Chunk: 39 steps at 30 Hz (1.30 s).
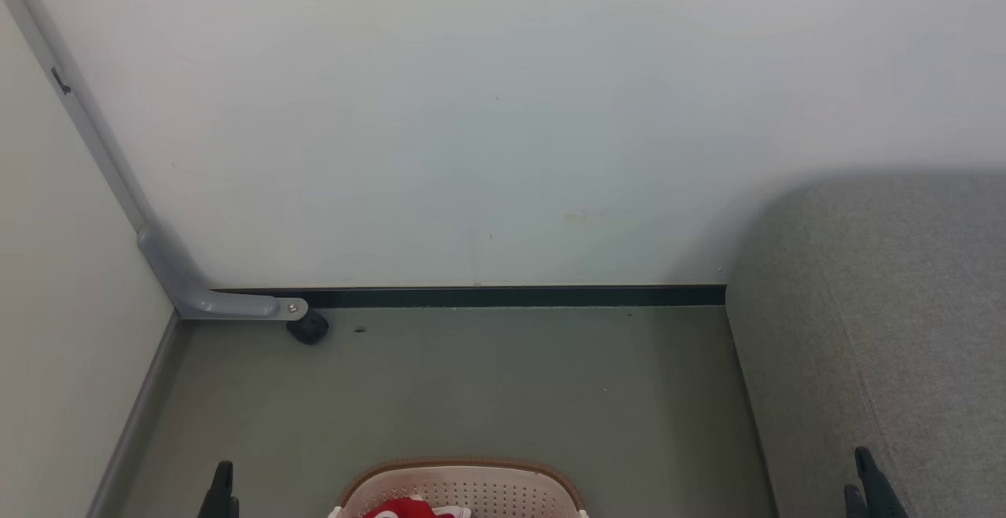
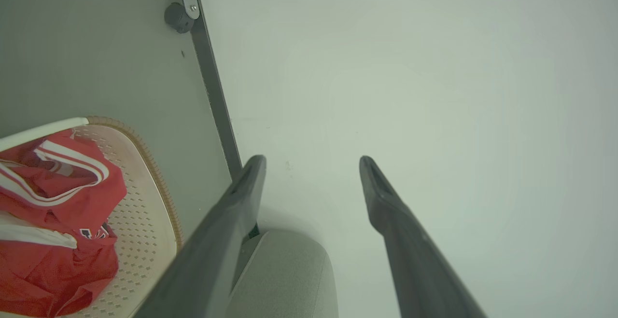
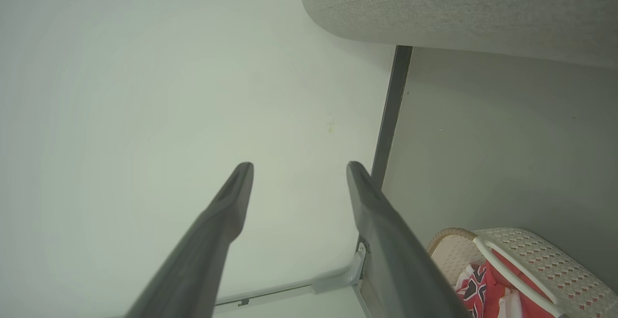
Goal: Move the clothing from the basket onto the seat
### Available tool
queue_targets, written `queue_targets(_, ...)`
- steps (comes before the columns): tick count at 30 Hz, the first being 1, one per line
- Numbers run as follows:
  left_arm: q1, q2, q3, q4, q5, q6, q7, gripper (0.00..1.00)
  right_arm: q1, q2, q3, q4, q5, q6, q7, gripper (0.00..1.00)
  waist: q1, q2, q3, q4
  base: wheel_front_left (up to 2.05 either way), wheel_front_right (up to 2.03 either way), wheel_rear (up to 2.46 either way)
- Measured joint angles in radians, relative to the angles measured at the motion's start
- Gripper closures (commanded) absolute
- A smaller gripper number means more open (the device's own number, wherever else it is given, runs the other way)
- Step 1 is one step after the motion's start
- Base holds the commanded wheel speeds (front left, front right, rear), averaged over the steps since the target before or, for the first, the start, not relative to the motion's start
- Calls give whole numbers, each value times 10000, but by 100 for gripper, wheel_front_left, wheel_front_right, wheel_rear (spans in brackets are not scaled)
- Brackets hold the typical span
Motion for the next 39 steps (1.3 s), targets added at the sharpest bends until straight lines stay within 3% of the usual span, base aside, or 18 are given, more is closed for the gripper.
queue_targets(11, -5, 8, 272, -159, 848, 0, -401, 0, -63, -10, 96, -318, -332, -316, -389, 0, 0, 0, -34, 6, 0, 0, 0)
queue_targets(19, -16, 13, 355, -671, 1751, 234, -694, 0, -279, -21, 430, -754, -1684, -614, -719, 0, 0, 1, -77, 19, 0, 0, 0)
queue_targets(32, -11, 25, 240, -1753, 4573, 1087, -1195, 0, -439, -50, 1266, -1116, -4433, -959, -1177, 0, 0, 0, -129, 44, 0, 0, 0)
queue_targets(39, 12, 36, 21, -2159, 6433, 1281, -1415, 0, -523, -180, 1854, -1139, -6063, -1070, -1436, 0, 1, 0, -119, 29, 0, 0, 0)
